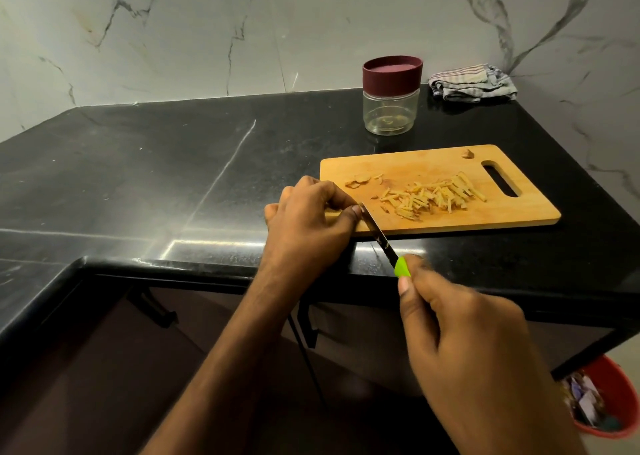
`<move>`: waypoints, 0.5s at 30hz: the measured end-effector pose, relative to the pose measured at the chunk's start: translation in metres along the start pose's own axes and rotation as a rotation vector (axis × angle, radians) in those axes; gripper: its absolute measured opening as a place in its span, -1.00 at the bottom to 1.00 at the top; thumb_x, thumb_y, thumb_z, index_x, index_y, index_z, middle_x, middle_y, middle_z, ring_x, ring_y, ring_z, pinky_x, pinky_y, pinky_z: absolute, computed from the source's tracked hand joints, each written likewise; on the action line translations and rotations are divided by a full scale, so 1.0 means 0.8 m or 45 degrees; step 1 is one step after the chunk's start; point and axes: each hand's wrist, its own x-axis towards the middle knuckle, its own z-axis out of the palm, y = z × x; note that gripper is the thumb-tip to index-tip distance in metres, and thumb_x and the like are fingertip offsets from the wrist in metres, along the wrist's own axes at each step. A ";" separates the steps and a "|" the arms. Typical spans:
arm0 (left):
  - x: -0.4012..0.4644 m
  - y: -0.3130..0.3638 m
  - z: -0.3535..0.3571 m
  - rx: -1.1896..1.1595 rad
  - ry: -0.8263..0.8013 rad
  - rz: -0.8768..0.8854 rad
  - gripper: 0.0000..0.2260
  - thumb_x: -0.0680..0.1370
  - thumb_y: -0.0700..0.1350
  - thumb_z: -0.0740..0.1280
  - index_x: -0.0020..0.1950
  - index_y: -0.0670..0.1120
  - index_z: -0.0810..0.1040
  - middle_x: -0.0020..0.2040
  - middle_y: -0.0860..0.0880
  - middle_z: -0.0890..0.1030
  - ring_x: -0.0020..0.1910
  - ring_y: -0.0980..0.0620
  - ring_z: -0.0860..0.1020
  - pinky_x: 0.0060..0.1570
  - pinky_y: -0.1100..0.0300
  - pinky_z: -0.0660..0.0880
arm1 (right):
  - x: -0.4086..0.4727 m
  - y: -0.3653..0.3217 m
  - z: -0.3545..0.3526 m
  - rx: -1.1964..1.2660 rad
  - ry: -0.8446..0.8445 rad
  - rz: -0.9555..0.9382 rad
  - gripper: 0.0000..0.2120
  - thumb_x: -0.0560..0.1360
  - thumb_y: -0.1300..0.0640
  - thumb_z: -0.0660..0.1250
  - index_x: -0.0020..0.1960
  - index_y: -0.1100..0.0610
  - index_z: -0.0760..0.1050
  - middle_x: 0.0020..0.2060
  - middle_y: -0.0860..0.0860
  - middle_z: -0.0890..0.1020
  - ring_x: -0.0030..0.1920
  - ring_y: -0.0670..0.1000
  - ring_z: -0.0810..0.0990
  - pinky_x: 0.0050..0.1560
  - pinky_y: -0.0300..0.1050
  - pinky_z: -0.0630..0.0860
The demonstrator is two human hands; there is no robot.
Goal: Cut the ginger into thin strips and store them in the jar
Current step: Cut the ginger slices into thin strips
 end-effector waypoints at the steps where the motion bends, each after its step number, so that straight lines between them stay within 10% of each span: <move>1: 0.000 -0.001 0.000 0.005 0.000 0.009 -0.90 0.55 0.09 0.41 -0.15 0.16 0.56 0.01 0.20 0.47 0.13 0.11 0.42 0.05 0.12 0.09 | -0.002 0.001 -0.001 -0.010 0.021 -0.005 -0.67 0.52 -0.01 0.19 0.16 0.07 0.61 -0.49 -0.16 0.47 -0.50 -0.11 0.49 -0.58 -0.15 0.45; 15: -0.005 -0.005 0.001 -0.027 0.017 0.110 -0.89 0.64 -0.03 0.28 0.00 0.19 0.53 0.00 0.20 0.45 0.10 0.17 0.38 0.09 0.13 0.09 | 0.002 0.004 -0.002 -0.092 0.087 0.062 -0.64 0.51 0.03 0.21 0.25 0.08 0.56 -0.40 -0.10 0.48 -0.46 -0.07 0.47 -0.55 -0.16 0.42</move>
